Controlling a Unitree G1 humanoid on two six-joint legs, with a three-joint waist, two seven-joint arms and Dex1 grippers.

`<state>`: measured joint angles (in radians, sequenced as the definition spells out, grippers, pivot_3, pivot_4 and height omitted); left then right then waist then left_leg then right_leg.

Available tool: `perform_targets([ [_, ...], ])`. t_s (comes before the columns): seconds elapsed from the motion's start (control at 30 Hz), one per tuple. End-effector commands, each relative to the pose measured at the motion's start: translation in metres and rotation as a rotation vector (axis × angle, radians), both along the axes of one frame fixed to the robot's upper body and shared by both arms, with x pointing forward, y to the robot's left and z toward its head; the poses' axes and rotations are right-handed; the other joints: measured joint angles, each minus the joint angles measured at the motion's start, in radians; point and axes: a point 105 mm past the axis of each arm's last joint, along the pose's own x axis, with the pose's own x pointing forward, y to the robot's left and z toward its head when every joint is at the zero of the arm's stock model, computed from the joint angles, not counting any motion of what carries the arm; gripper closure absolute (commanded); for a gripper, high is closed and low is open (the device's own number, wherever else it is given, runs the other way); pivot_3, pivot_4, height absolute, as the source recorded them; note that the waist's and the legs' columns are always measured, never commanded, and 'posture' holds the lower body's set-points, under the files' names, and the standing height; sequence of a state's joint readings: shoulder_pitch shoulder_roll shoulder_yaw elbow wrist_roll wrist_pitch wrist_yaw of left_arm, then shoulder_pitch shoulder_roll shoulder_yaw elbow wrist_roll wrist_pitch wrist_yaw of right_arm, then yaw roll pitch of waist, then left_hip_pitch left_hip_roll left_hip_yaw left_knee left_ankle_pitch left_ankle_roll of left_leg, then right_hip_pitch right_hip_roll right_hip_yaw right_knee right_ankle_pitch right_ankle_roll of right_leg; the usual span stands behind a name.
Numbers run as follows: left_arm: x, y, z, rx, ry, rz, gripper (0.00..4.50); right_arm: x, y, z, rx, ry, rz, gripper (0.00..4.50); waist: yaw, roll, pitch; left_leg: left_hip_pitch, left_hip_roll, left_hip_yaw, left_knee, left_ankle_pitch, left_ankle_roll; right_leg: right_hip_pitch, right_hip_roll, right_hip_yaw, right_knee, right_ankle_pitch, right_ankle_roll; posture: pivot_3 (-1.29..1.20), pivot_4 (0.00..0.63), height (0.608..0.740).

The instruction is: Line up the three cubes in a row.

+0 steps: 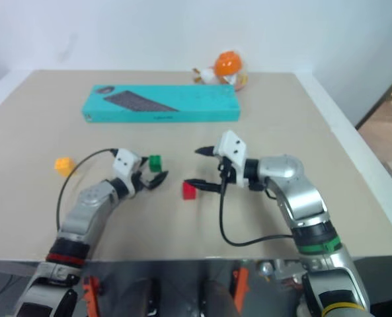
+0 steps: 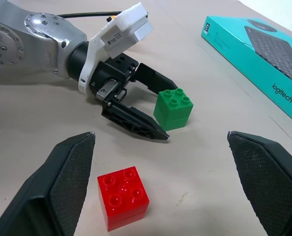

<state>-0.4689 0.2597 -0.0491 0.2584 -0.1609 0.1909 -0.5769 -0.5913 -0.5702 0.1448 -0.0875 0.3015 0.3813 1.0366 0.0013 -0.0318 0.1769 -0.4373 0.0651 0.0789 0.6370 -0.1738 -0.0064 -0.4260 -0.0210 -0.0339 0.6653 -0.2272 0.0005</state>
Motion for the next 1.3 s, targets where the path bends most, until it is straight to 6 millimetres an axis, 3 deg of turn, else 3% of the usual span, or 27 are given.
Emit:
perform_targets([
  [0.03, 0.005, -0.003, 0.015, -0.009, -0.064, -0.017, 1.12, -0.002, -0.003, 0.018, 0.019, -0.074, -0.001, 0.0, 0.0, 0.0, 0.0, 0.0, 0.0, 0.0, 0.0, 0.0, 0.0, 0.0, 0.0, 0.0, 0.0, 0.0, 0.0, 0.0, 0.15, 0.74],
  [0.17, 0.006, -0.006, 0.016, -0.005, -0.076, -0.026, 2.48, -0.001, -0.004, 0.018, 0.018, -0.076, -0.006, 0.0, 0.0, 0.0, 0.0, 0.0, 0.0, 0.0, 0.0, 0.0, 0.0, 0.0, 0.0, 0.0, 0.0, 0.0, 0.0, 0.0, 0.15, 0.74],
  [0.2, 0.006, -0.007, 0.016, -0.001, -0.084, -0.029, 2.55, -0.001, -0.004, 0.018, 0.017, -0.074, -0.007, 0.0, 0.0, 0.0, 0.0, 0.0, 0.0, 0.0, 0.0, 0.0, 0.0, 0.0, 0.0, 0.0, 0.0, 0.0, 0.0, 0.0, 0.15, 0.74],
  [0.7, 0.001, 0.003, 0.03, 0.01, -0.146, -0.013, 2.55, -0.003, -0.002, 0.017, 0.049, -0.057, -0.004, 0.0, 0.0, 0.0, 0.0, 0.0, 0.0, 0.0, 0.0, 0.0, 0.0, 0.0, 0.0, 0.0, 0.0, 0.0, 0.0, 0.0, 0.15, 0.74],
  [0.87, -0.026, 0.021, 0.042, 0.022, -0.189, -0.023, 2.55, -0.01, -0.01, 0.015, 0.057, -0.053, -0.023, 0.0, -0.001, 0.0, 0.0, 0.0, 0.001, 0.0, -0.001, 0.0, 0.0, 0.0, 0.0, 0.0, 0.0, -0.001, 0.0, 0.0, 0.15, 0.74],
  [1.07, -0.054, 0.035, 0.028, 0.059, -0.124, -0.003, 2.55, -0.017, -0.018, 0.007, 0.045, -0.039, -0.037, 0.0, 0.003, 0.0, 0.0, 0.0, 0.001, -0.001, -0.001, 0.0, 0.0, 0.0, -0.001, -0.001, 0.0, -0.001, 0.0, 0.0, 0.15, 0.74],
  [1.3, -0.065, 0.018, 0.02, 0.04, -0.104, 0.002, 2.55, -0.016, -0.021, 0.007, 0.033, -0.045, -0.048, 0.0, 0.006, 0.0, 0.0, 0.0, 0.001, 0.0, 0.001, 0.001, 0.002, 0.0, -0.003, 0.0, 0.0, 0.0, -0.002, 0.0, 0.15, 0.74],
])
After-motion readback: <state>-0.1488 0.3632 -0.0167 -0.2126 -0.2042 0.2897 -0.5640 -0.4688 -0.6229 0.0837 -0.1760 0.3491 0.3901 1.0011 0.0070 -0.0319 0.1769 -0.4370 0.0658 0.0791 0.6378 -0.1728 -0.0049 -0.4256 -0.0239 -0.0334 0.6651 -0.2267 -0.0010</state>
